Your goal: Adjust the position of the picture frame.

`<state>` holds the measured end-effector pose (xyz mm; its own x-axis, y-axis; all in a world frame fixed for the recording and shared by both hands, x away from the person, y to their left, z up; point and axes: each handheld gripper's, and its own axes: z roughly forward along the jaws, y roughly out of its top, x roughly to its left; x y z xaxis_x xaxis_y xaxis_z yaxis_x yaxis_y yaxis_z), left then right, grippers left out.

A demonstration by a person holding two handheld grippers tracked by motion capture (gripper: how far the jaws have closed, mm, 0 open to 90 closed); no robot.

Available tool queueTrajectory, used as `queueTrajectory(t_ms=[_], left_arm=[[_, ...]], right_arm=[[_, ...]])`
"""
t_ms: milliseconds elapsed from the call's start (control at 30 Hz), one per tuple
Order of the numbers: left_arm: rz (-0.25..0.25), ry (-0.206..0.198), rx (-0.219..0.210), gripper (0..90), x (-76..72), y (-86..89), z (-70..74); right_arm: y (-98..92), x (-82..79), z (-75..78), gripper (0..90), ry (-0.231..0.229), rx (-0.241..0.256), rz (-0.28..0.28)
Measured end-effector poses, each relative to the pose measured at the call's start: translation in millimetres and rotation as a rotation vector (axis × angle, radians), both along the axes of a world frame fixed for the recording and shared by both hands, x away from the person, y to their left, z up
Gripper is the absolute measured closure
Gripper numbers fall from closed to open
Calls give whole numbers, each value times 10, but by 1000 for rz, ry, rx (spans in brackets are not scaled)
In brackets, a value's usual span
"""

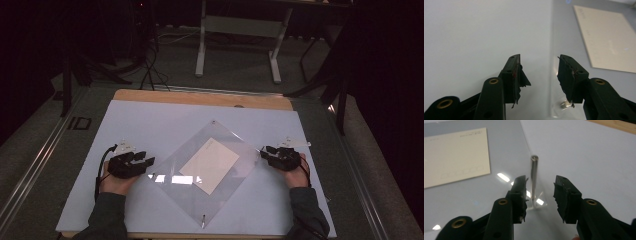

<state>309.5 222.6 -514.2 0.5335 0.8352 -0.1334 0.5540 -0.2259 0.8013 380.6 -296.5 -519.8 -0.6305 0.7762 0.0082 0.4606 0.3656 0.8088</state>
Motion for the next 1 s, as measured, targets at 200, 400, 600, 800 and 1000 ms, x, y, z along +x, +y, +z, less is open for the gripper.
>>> queueTrajectory(t_ms=[200,400,600,800,1000], left_arm=[[-30,-7,12,536,-8,-57,10],[-76,-20,0,555,-38,-132,29],[-128,-21,-8,564,-92,-217,41],[-189,-24,-6,571,-110,-322,30],[-215,-45,1,576,-154,-377,52]], right_arm=[[129,57,-33,653,-6,-1,-14],[199,110,-100,789,-4,-12,-35],[201,116,-118,850,0,10,-26],[205,122,-114,851,10,17,-34],[209,143,-109,852,16,18,-33]])
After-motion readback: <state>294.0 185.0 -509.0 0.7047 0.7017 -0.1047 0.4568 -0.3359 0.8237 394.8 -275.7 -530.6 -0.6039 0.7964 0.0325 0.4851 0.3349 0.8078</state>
